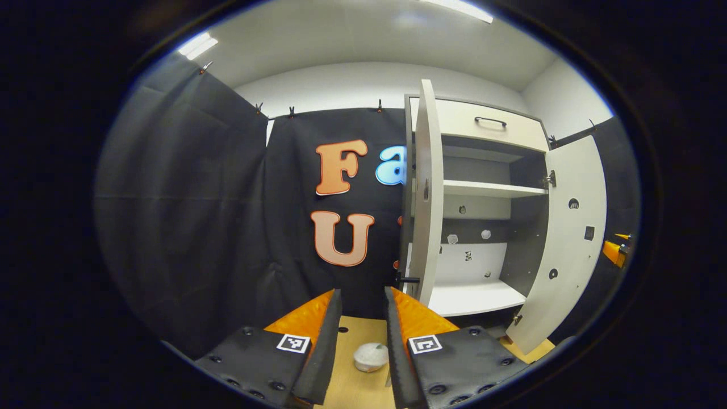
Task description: Open the right door of the double-door shoe cabinet with the right hand, and open the left door with the left hand.
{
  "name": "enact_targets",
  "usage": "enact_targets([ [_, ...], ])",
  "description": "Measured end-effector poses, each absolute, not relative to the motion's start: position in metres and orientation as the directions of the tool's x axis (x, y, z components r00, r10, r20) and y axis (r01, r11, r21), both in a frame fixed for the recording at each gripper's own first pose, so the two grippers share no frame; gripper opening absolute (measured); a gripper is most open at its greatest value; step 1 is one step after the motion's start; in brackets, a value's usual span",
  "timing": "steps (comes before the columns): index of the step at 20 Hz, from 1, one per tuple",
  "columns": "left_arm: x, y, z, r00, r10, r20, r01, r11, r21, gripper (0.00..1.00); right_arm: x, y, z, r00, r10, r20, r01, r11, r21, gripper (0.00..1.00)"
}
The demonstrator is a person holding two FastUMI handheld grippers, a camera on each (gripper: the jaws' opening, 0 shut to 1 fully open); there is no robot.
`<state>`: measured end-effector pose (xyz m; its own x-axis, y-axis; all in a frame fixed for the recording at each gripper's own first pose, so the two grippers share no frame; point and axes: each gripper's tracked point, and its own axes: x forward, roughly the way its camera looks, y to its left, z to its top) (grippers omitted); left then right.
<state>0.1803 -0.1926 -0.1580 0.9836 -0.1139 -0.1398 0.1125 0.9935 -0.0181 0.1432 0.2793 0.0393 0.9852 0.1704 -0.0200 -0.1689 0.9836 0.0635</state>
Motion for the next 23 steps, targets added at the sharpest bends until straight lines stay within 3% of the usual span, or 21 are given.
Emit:
enact_targets([
  [1, 0.182, -0.195, -0.154, 0.985, -0.121, -0.124, 0.120, 0.993, -0.019, 0.48, 0.144, 0.279, 0.041, 0.985, 0.172, -0.021, -0.171, 0.983, 0.063, 0.94],
  [3, 0.186, -0.194, -0.147, 0.988, -0.120, -0.093, 0.120, 0.993, -0.013, 0.70, 0.146, 0.275, 0.045, 0.986, 0.166, -0.019, -0.164, 0.985, 0.060, 0.94],
  [5, 0.188, -0.192, -0.144, 0.991, -0.107, -0.077, 0.106, 0.994, -0.016, 0.79, 0.146, 0.275, 0.049, 0.986, 0.168, -0.015, -0.167, 0.984, 0.062, 0.94],
  [7, 0.188, -0.193, -0.143, 0.992, -0.099, -0.075, 0.097, 0.995, -0.019, 0.94, 0.146, 0.273, 0.053, 0.985, 0.172, -0.008, -0.171, 0.983, 0.066, 0.97],
  [12, 0.190, -0.177, -0.139, 0.998, -0.043, -0.051, 0.045, 0.999, 0.029, 0.95, 0.147, 0.271, 0.055, 0.986, 0.169, 0.003, -0.168, 0.983, 0.067, 0.94],
  [23, 0.190, -0.178, -0.136, 0.999, -0.031, -0.040, 0.031, 0.999, 0.016, 0.95, 0.147, 0.263, 0.054, 0.987, 0.161, 0.011, -0.161, 0.985, 0.066, 0.97],
])
